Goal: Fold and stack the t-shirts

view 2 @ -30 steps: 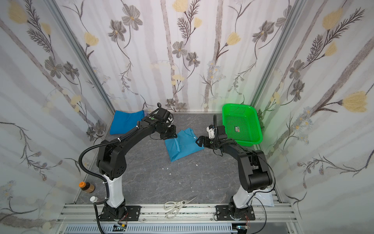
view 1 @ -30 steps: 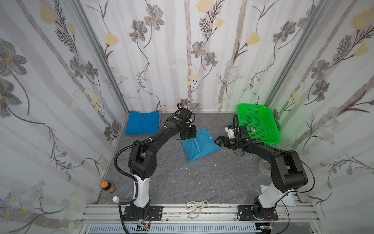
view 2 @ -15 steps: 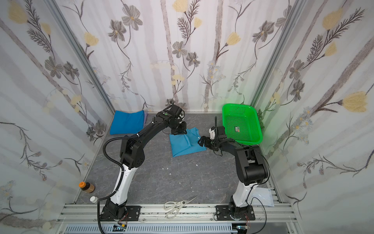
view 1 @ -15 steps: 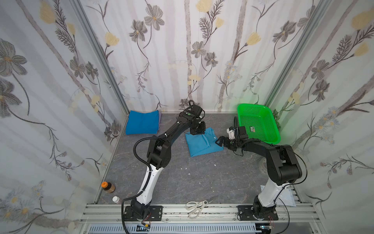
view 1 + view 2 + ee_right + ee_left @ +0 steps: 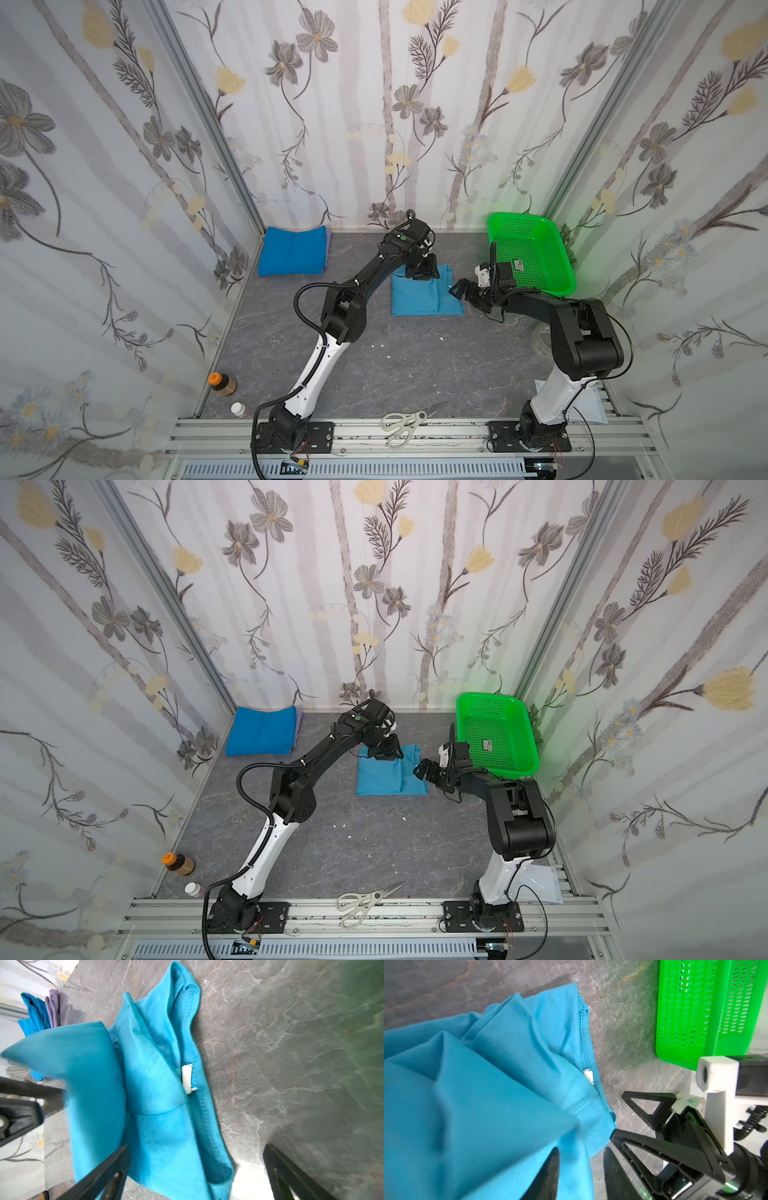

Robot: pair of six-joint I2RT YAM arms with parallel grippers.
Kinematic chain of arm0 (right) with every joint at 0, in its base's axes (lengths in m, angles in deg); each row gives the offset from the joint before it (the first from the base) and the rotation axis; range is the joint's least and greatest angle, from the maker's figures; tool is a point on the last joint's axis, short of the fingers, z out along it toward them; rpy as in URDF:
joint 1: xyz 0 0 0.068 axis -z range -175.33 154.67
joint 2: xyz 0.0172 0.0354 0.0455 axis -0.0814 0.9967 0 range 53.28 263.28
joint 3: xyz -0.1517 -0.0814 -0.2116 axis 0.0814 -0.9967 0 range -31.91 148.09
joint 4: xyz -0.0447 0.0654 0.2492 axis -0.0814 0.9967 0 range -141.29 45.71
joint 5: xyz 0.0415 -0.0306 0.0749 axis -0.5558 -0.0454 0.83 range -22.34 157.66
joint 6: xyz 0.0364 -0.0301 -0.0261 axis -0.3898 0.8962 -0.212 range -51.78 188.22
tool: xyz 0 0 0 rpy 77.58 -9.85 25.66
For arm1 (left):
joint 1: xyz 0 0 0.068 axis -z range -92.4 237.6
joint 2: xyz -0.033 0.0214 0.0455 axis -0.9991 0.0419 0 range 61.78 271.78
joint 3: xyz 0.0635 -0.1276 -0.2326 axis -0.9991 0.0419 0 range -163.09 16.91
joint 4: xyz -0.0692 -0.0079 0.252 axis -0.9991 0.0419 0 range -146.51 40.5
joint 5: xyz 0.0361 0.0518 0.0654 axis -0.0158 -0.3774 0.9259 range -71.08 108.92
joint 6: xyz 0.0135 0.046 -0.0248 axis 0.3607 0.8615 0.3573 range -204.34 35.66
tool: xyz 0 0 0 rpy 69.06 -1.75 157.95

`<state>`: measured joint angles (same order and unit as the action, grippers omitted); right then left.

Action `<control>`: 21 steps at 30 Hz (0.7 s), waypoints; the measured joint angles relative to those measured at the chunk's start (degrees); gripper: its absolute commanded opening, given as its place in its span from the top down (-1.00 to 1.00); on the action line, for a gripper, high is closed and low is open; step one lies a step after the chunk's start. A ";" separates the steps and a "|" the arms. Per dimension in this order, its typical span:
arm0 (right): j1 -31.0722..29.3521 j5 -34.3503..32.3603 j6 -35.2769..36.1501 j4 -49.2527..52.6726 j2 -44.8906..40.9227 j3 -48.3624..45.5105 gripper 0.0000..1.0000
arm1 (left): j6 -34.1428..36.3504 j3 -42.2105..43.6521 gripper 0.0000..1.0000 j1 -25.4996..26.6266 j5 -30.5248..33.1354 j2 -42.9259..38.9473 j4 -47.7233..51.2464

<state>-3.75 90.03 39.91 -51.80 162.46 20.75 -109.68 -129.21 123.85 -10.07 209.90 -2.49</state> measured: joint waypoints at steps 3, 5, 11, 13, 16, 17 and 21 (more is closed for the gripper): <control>0.46 -0.11 -0.59 -1.14 -2.12 -1.36 -0.98 | 0.02 -0.28 -0.78 0.13 -2.16 0.37 -0.24; 0.46 0.44 -0.55 -1.77 -2.99 -1.88 -0.94 | 0.11 -0.28 -0.99 0.00 -3.37 0.00 -0.70; -1.42 5.01 2.21 -2.32 -2.10 1.40 -0.86 | 0.00 16.79 -1.00 -3.58 -6.21 -12.00 -7.74; -3.04 6.34 3.15 -1.99 -0.42 4.37 -0.83 | -0.35 26.88 -1.00 -6.29 -6.80 -18.97 -11.98; -5.01 7.52 3.76 -1.36 3.34 8.83 -0.80 | -0.92 39.45 -1.00 -10.34 -7.21 -27.21 -17.11; -5.40 7.78 3.72 -1.07 4.59 10.03 -0.79 | -1.36 43.28 -1.00 -11.54 -7.15 -29.35 -18.84; -6.12 7.96 3.48 0.15 9.60 14.62 -0.60 | -1.90 55.69 -1.00 -14.58 -7.04 -36.20 -22.69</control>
<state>-9.87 97.99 43.38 -51.65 172.06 35.38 -111.58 -73.52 109.27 -17.11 173.70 -25.17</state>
